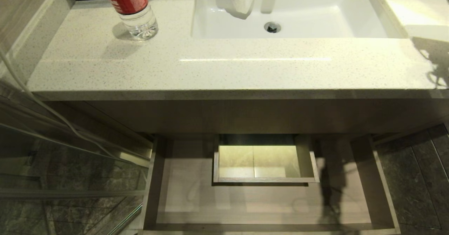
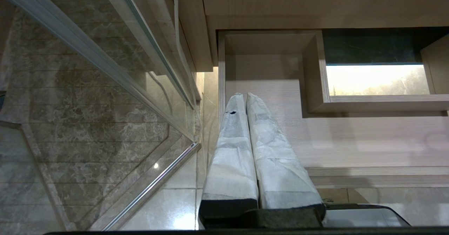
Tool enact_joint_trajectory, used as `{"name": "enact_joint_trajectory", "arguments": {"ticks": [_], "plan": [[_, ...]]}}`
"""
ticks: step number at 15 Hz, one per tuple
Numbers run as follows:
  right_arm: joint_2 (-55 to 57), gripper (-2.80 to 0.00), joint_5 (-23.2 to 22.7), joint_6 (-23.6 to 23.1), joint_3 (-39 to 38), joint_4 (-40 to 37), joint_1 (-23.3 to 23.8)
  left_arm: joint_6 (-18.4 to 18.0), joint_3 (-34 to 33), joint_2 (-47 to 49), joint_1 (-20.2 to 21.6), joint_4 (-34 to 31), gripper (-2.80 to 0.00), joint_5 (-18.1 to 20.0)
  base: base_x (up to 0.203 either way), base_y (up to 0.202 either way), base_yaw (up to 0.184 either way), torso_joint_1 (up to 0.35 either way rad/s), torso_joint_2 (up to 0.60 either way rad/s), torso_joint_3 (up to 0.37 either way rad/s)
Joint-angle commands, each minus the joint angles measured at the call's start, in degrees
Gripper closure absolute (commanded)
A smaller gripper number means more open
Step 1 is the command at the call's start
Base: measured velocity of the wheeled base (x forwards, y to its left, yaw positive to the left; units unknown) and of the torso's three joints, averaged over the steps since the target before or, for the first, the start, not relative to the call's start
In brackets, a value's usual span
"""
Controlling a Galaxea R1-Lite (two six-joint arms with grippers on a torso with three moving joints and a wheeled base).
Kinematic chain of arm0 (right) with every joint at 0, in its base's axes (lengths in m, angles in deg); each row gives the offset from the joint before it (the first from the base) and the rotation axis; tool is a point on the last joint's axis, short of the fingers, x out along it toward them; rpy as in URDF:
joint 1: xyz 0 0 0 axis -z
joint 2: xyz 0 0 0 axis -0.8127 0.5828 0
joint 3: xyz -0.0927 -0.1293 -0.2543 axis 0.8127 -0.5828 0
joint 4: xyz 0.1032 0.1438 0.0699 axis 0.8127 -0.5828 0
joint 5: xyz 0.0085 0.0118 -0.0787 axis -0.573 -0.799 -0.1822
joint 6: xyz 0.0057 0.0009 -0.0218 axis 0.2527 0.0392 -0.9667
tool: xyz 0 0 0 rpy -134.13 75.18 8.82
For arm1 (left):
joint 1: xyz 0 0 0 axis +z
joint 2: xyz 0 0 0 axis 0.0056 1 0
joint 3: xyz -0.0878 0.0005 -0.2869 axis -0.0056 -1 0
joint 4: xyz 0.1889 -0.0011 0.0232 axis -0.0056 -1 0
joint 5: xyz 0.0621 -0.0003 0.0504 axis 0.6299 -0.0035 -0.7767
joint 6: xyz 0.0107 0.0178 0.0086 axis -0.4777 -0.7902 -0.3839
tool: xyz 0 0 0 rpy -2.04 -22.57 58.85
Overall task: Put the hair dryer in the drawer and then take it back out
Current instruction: Place it on the countertop
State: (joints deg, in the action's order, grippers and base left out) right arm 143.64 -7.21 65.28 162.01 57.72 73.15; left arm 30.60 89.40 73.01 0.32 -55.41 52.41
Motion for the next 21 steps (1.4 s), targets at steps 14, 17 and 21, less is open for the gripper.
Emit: {"name": "enact_joint_trajectory", "arguments": {"ticks": [14,17,21], "plan": [[11.4,0.00,-0.1,-0.2,7.4,-4.4,-0.1,0.0,0.0,0.0,0.0,0.0,0.00,0.0,0.000,0.000,0.000,0.000,0.00,0.000],[13.0,0.00,-0.1,-0.2,8.8,-4.0,-0.3,0.0,0.0,0.0,0.0,0.0,0.00,0.0,0.000,0.000,0.000,0.000,0.00,0.000],[12.9,0.00,-0.1,-0.2,8.8,-4.1,-0.3,0.0,0.0,0.0,0.0,0.0,0.00,0.0,0.000,0.000,0.000,0.000,0.00,0.000]]}}
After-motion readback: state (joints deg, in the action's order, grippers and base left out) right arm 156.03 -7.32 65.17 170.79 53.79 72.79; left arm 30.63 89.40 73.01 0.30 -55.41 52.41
